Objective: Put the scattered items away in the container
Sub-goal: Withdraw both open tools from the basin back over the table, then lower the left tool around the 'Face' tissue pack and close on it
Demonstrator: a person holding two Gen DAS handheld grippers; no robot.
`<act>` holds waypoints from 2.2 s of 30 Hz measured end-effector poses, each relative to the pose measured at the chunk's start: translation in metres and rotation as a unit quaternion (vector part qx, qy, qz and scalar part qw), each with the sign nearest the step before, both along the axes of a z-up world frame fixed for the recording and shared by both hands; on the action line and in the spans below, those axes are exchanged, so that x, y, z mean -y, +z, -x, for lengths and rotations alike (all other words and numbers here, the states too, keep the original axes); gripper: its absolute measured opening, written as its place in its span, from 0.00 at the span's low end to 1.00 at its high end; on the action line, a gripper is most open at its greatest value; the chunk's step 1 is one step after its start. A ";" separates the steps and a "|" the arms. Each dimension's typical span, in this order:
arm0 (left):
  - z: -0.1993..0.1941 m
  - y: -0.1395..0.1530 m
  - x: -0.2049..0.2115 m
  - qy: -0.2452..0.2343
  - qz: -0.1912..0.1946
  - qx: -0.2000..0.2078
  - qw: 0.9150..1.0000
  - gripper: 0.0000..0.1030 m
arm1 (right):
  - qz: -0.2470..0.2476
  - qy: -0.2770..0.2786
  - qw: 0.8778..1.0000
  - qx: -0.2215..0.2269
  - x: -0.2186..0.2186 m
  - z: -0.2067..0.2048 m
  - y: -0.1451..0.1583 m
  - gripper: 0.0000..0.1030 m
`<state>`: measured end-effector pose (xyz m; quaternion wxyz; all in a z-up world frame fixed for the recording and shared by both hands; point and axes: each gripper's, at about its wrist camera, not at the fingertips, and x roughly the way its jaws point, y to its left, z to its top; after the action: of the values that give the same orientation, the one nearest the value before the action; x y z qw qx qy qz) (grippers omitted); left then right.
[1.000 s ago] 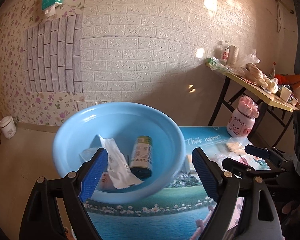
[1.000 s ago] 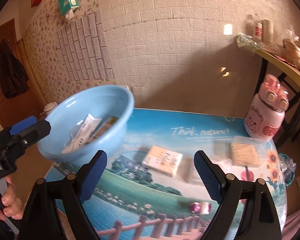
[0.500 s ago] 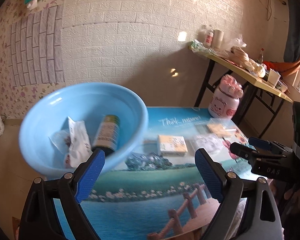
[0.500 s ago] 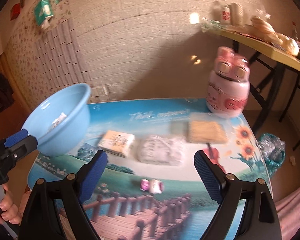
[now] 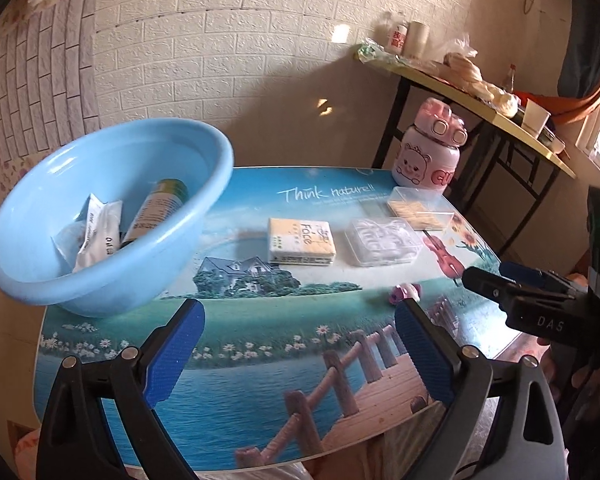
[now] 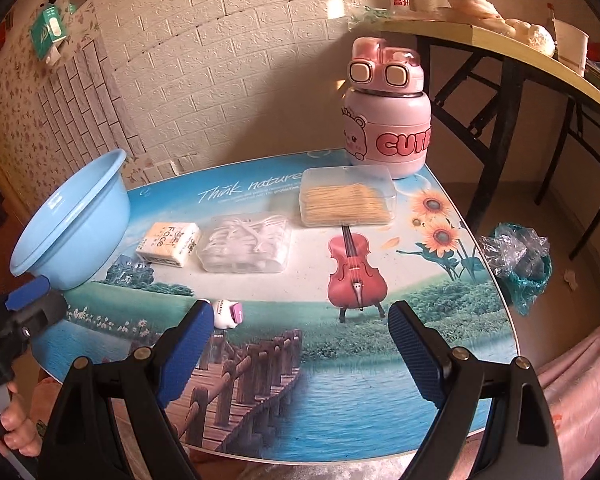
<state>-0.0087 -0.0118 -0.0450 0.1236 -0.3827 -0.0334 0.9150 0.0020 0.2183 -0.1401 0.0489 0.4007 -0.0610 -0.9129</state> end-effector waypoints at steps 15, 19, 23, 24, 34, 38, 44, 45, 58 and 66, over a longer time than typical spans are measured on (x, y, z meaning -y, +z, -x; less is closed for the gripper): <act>0.015 -0.007 -0.011 0.014 0.008 0.010 1.000 0.94 | 0.001 -0.018 1.000 0.005 -0.014 0.006 -0.004 0.87; 0.022 -0.012 -0.018 0.014 0.012 0.016 1.000 0.94 | 0.000 -0.021 1.000 0.008 -0.017 0.007 -0.006 0.87; 0.030 -0.015 -0.024 0.021 0.023 0.020 0.999 0.94 | -0.002 -0.026 1.000 0.009 -0.023 0.011 -0.006 0.87; 0.033 -0.016 -0.025 0.021 0.024 0.021 0.999 0.94 | -0.003 -0.028 1.000 0.009 -0.025 0.013 -0.007 0.87; 0.062 -0.027 -0.041 0.012 0.041 0.037 0.998 0.94 | -0.003 -0.033 0.999 0.011 -0.038 0.032 -0.007 0.87; 0.074 -0.031 -0.041 0.016 0.042 0.047 0.998 0.94 | -0.005 -0.032 0.999 0.013 -0.041 0.042 -0.009 0.87; 0.094 -0.038 -0.040 0.026 0.045 0.064 0.997 0.94 | -0.004 -0.034 0.999 0.021 -0.047 0.059 -0.014 0.87; 0.097 -0.039 -0.040 0.026 0.046 0.065 0.996 0.94 | -0.004 -0.034 0.999 0.022 -0.047 0.062 -0.015 0.87; 0.118 -0.051 -0.038 0.031 0.051 0.079 0.995 0.94 | 0.007 -0.014 0.999 0.033 -0.039 0.075 -0.022 0.88; 0.126 -0.057 -0.040 0.027 0.053 0.085 0.995 0.94 | 0.006 -0.024 0.999 0.037 -0.043 0.077 -0.027 0.87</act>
<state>-0.1345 0.0285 -0.1018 0.0748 -0.4637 -0.0052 0.8828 -0.0753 0.2610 -0.1667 0.0270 0.4326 -0.0784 -0.8978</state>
